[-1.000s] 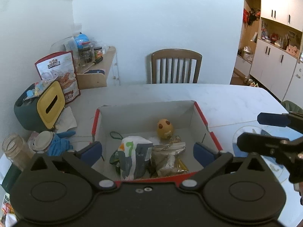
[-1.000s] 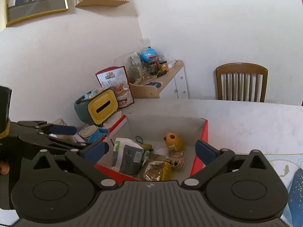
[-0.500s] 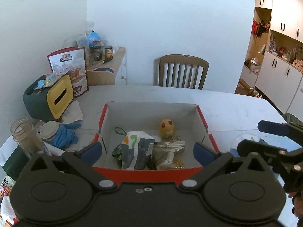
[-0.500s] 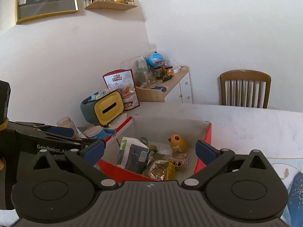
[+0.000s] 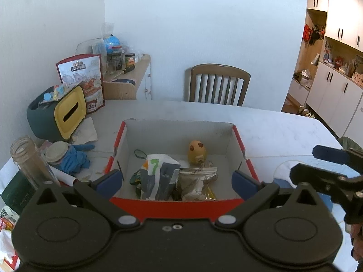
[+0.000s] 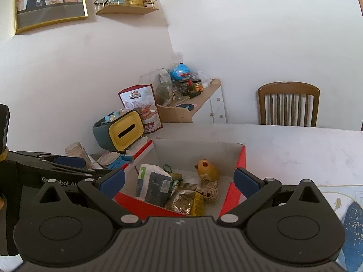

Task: Organize objects

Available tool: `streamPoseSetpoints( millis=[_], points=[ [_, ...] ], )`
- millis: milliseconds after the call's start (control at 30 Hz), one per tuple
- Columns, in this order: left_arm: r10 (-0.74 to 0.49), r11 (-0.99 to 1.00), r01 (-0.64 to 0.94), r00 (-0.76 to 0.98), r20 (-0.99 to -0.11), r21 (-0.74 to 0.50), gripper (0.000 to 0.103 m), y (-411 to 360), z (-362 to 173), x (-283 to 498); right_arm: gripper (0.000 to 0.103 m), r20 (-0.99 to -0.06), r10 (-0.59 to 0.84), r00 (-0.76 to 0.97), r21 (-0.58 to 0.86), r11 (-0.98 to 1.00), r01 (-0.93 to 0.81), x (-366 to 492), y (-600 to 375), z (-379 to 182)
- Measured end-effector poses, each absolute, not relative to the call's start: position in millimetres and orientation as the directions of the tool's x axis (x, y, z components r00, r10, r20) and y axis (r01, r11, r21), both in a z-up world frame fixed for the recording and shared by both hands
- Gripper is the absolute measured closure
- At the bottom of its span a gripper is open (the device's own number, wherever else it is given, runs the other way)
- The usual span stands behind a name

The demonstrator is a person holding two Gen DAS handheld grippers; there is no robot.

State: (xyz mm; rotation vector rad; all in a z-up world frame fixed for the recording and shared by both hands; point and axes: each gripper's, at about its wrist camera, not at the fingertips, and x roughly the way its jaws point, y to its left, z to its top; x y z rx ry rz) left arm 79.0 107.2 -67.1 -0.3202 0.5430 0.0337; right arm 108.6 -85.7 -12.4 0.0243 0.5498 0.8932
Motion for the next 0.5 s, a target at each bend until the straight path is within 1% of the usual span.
streamPoseSetpoints(
  millis=[333, 500],
  points=[
    [-0.044, 0.953, -0.118, 0.856, -0.516, -0.278, 0.0, 94.8, -64.0, 85.9, 0.0, -0.445, 0.71, 0.546, 0.25, 0.684, -0.685, 124.7, -115.8, -17.0],
    [-0.039, 0.958, -0.116, 0.853, -0.521, -0.263, 0.0, 83.2, -61.7, 92.2, 0.0, -0.466, 0.655, 0.595, 0.237, 0.74, -0.629, 141.3, -146.3, -28.2]
  ],
)
